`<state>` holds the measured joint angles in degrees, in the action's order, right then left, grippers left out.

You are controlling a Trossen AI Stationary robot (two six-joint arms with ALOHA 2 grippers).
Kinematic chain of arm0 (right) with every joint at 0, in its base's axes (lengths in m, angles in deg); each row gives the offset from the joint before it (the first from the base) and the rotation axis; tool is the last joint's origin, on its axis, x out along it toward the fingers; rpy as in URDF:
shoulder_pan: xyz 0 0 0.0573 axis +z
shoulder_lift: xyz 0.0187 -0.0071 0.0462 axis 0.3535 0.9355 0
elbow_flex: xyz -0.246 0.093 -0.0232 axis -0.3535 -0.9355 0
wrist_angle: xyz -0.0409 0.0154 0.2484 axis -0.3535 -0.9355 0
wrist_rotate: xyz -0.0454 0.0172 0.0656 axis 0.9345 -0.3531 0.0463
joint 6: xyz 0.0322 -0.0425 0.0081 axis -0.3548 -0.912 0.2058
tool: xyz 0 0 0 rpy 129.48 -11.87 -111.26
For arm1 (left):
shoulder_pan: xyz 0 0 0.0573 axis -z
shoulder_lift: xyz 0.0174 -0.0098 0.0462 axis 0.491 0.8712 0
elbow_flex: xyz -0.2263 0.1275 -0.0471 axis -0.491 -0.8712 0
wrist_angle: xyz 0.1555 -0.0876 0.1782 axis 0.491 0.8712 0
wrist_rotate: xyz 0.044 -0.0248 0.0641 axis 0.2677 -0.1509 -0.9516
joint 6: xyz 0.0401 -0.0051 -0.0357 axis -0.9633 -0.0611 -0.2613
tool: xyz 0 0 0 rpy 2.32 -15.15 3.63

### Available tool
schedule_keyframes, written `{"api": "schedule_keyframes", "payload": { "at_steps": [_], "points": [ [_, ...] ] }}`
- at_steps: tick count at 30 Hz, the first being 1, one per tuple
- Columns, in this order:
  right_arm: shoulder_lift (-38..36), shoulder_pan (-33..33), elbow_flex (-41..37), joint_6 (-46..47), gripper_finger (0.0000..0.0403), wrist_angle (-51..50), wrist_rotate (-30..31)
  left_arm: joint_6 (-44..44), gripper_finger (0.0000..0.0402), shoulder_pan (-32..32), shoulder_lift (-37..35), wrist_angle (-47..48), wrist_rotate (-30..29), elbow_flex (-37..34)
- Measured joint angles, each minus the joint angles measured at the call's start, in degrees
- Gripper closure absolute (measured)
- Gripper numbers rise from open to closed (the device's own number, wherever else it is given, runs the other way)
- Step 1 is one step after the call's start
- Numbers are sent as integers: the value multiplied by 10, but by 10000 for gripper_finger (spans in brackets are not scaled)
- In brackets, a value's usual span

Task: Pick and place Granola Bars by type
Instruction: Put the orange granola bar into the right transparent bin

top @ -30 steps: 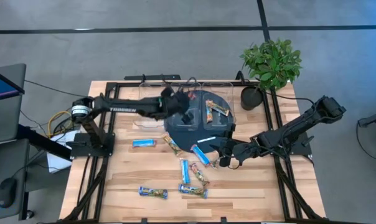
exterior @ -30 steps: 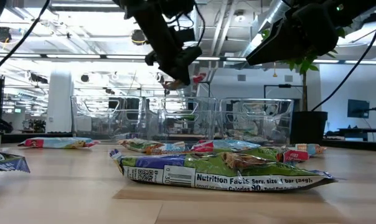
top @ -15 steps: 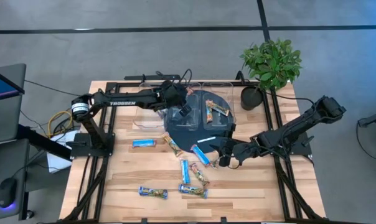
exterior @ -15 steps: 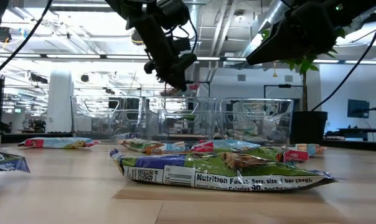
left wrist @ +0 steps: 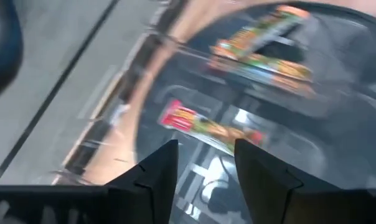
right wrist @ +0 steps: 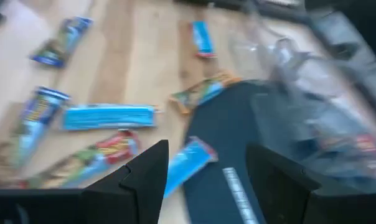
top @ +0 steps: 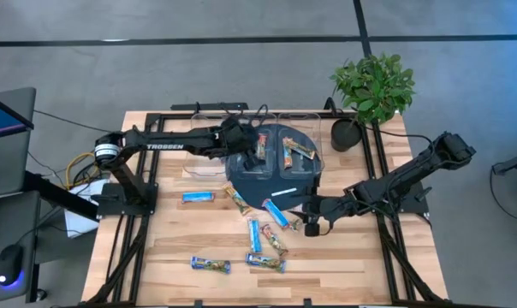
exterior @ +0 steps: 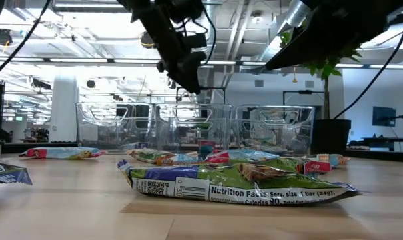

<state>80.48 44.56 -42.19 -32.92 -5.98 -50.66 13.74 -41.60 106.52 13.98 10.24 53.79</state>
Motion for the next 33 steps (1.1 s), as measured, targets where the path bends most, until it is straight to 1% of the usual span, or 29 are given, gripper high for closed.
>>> {"api": "schedule_keyframes", "payload": {
  "at_steps": [4,6,10,12,16,19,23,28,33],
  "points": [
    [24,1,0,58,198,7,-8,-9,263,43,-22,64,24,0],
    [47,1,0,76,198,19,-16,2,267,67,-35,101,36,0],
    [93,1,7,83,198,44,-46,72,273,127,-53,203,42,0],
    [109,5,13,79,198,36,-56,106,277,165,-58,257,39,0],
    [130,19,28,26,198,-6,-66,182,280,251,-57,338,-20,-1],
    [129,27,31,6,198,-33,-66,233,281,313,-56,338,-60,-14],
    [107,26,31,19,198,-96,-77,312,281,383,-55,338,-107,-30],
    [96,33,30,33,198,-165,-96,409,281,444,-55,337,-168,-41],
    [102,31,9,27,198,-167,-109,460,281,472,-55,333,-201,-45]
  ]
}}
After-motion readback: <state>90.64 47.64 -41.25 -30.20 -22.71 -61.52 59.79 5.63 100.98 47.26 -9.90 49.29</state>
